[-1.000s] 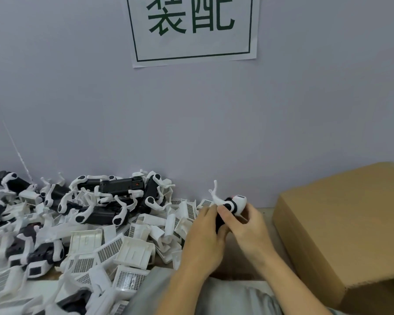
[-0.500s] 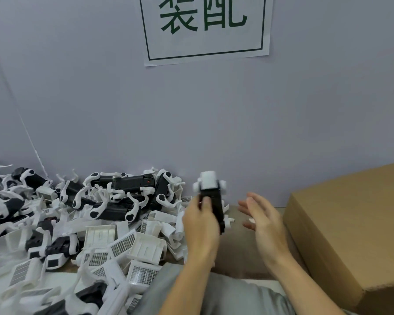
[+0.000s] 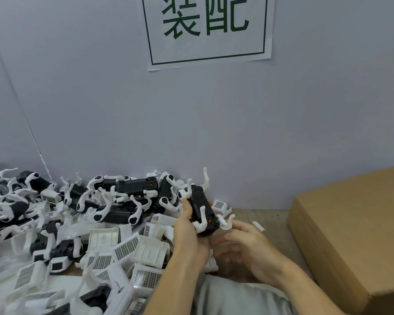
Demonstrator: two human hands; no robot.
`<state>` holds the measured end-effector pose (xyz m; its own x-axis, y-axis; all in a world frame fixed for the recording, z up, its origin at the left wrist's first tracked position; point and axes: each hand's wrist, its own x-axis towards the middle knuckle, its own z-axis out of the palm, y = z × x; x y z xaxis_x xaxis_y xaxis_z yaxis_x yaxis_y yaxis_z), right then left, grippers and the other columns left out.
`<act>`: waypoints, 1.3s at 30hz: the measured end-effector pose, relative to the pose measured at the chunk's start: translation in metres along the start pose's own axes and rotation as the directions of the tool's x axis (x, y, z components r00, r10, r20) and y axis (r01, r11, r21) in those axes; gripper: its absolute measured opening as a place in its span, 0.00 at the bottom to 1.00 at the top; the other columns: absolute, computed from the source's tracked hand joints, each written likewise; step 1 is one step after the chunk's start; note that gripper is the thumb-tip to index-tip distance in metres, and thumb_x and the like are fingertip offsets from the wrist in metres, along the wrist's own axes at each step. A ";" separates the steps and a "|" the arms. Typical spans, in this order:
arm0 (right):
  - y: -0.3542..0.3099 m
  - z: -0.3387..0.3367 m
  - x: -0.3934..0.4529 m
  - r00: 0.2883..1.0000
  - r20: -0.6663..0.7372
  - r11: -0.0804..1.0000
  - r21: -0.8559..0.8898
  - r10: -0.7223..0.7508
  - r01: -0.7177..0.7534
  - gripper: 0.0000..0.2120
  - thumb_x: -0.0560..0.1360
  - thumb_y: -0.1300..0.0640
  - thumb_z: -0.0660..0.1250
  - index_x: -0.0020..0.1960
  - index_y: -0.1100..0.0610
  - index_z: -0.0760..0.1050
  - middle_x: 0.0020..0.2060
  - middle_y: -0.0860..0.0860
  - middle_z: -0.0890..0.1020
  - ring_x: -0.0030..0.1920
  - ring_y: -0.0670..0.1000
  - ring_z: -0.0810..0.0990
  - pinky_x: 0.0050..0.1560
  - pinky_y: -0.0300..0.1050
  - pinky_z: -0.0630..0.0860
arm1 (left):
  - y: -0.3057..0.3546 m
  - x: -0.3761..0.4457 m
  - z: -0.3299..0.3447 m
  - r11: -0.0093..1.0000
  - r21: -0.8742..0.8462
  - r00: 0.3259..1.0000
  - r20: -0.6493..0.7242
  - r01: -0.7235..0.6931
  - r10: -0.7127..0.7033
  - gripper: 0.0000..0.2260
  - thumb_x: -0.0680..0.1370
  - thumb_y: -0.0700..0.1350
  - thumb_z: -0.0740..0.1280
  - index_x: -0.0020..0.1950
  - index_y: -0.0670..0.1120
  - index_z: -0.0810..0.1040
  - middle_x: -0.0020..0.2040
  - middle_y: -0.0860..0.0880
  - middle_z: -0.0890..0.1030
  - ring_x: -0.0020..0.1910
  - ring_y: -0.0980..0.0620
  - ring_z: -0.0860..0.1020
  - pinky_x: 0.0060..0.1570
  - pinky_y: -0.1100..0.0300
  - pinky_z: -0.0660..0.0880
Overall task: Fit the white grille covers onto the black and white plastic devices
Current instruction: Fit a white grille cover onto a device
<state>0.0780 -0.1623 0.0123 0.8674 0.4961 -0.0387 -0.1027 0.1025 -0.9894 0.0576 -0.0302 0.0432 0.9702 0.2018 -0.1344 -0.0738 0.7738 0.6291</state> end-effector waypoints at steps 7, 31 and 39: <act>0.005 0.015 0.005 0.995 -0.081 0.994 0.083 -0.064 0.070 0.09 0.74 0.50 0.70 0.53 0.51 0.81 0.44 0.64 0.83 0.42 0.60 0.81 0.48 0.57 0.70 | -0.017 -0.001 0.003 0.940 0.335 0.997 0.000 -0.068 0.072 0.16 0.79 0.46 0.61 0.48 0.37 0.84 0.40 0.41 0.83 0.39 0.43 0.80 0.35 0.57 0.77; 0.009 0.017 0.005 0.993 -0.066 0.994 0.043 -0.096 0.098 0.11 0.72 0.53 0.66 0.48 0.38 0.81 0.39 0.54 0.84 0.38 0.54 0.81 0.40 0.48 0.78 | -0.019 0.003 0.000 0.939 0.330 0.992 -0.050 -0.094 0.117 0.11 0.78 0.44 0.63 0.44 0.40 0.82 0.41 0.40 0.81 0.44 0.41 0.78 0.42 0.51 0.73; 0.009 0.018 0.004 0.996 0.004 0.992 0.082 -0.094 0.094 0.18 0.69 0.55 0.65 0.55 0.39 0.80 0.35 0.53 0.81 0.32 0.52 0.77 0.35 0.44 0.74 | -0.016 0.001 -0.001 0.964 0.261 0.996 -0.056 -0.049 0.065 0.10 0.78 0.46 0.64 0.42 0.42 0.79 0.35 0.43 0.79 0.33 0.45 0.77 0.31 0.58 0.73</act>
<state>0.0719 -0.1442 0.0058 0.8711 0.4879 0.0555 -0.0606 0.2190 -0.9738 0.0595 -0.0419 0.0319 0.9487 0.2855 -0.1358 -0.0581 0.5797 0.8128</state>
